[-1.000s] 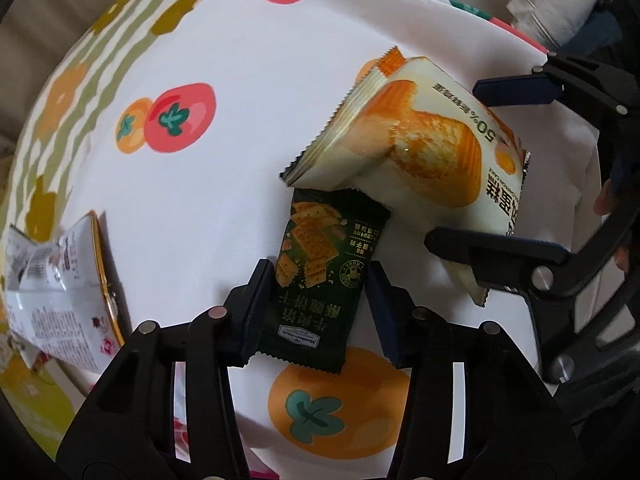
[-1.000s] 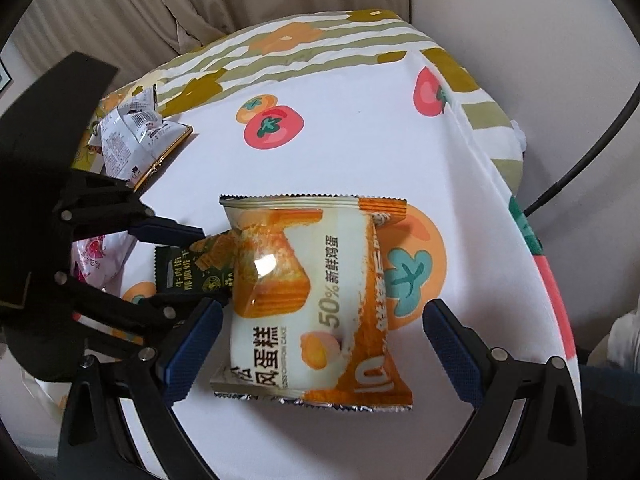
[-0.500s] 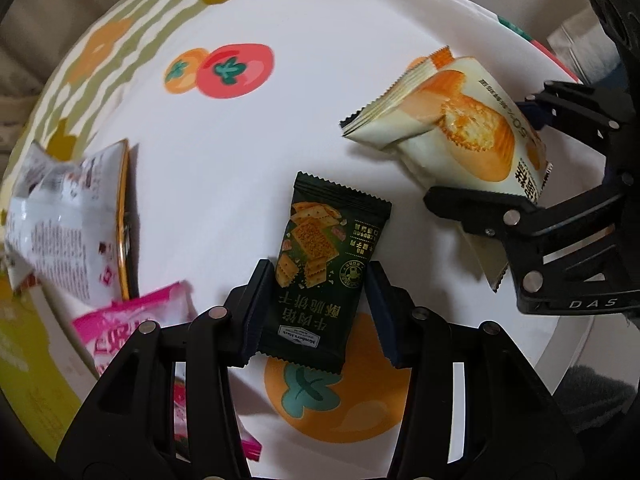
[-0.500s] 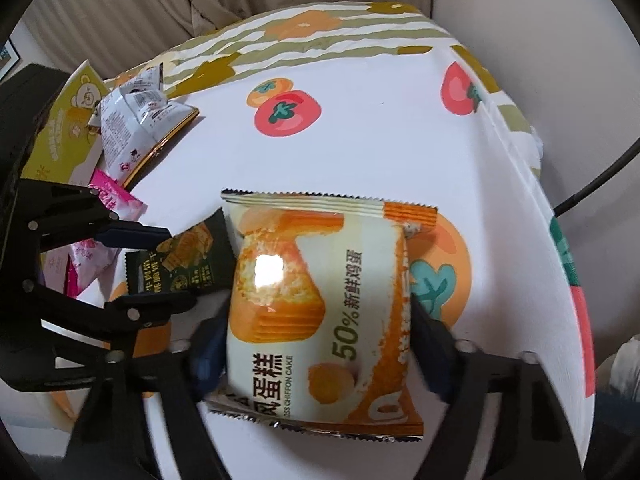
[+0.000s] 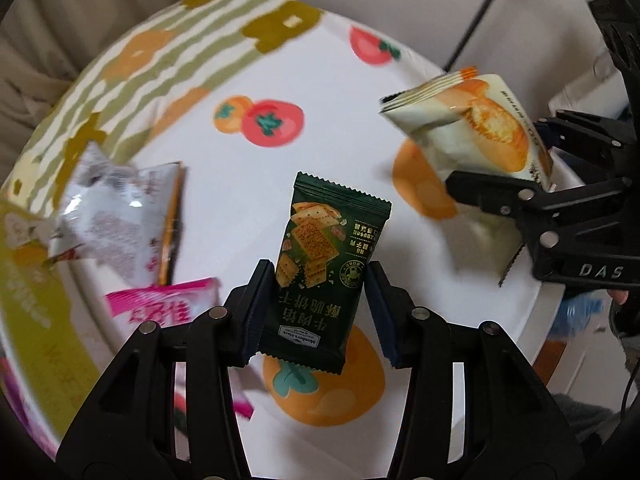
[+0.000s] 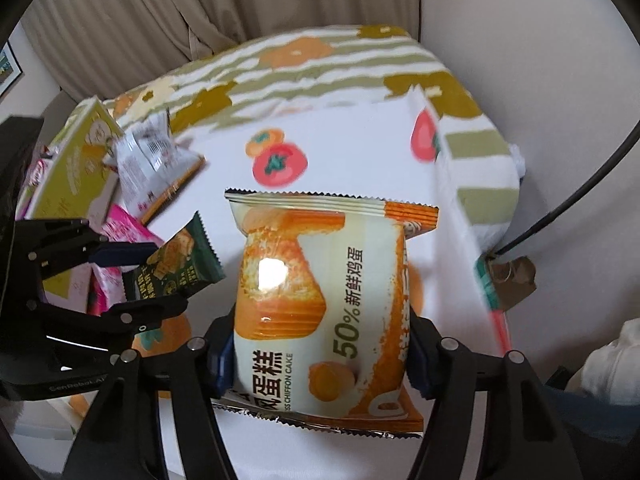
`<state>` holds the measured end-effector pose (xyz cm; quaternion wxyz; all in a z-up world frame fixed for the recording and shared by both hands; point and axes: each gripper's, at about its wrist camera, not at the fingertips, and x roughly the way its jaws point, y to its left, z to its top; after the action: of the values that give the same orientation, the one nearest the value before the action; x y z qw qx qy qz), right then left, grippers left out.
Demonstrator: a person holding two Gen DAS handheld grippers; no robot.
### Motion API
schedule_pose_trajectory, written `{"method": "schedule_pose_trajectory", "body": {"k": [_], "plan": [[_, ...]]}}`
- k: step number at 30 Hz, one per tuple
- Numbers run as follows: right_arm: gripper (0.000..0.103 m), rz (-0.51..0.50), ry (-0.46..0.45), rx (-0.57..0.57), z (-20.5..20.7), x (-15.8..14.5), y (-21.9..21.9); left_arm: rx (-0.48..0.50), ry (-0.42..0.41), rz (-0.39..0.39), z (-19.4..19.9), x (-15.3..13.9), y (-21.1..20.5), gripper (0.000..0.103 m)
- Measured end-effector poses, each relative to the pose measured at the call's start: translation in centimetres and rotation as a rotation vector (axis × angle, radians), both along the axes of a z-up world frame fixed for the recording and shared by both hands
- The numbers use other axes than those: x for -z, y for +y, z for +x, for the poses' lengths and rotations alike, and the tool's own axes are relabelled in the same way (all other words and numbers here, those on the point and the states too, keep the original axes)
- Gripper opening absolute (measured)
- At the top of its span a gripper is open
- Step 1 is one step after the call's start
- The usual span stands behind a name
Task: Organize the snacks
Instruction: 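Carry both held packets over the box and lower them inside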
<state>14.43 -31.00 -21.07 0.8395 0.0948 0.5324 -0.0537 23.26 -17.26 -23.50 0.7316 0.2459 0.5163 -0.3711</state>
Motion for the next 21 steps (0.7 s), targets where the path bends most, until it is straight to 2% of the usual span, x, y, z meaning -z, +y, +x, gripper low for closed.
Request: {"method": "schedule_pose_trajectory", "body": {"k": [10, 15, 21], "plan": [[0.061, -0.026, -0.115, -0.091, 0.7, -8.1, 2.0, -0.277, -0.058, -0.141, 1.2, -8.6, 7.2, 0.043], [0.061, -0.010, -0.182, -0.175, 2.2, -11.5, 5.2, -0.395, -0.129, -0.184, 1.7, -12.8, 12.1, 0.043], [0.061, 0.021, -0.243, -0.286, 4.9, -14.5, 11.0, -0.514, -0.185, -0.194, 2.9, -15.9, 18.8, 0.043]]}}
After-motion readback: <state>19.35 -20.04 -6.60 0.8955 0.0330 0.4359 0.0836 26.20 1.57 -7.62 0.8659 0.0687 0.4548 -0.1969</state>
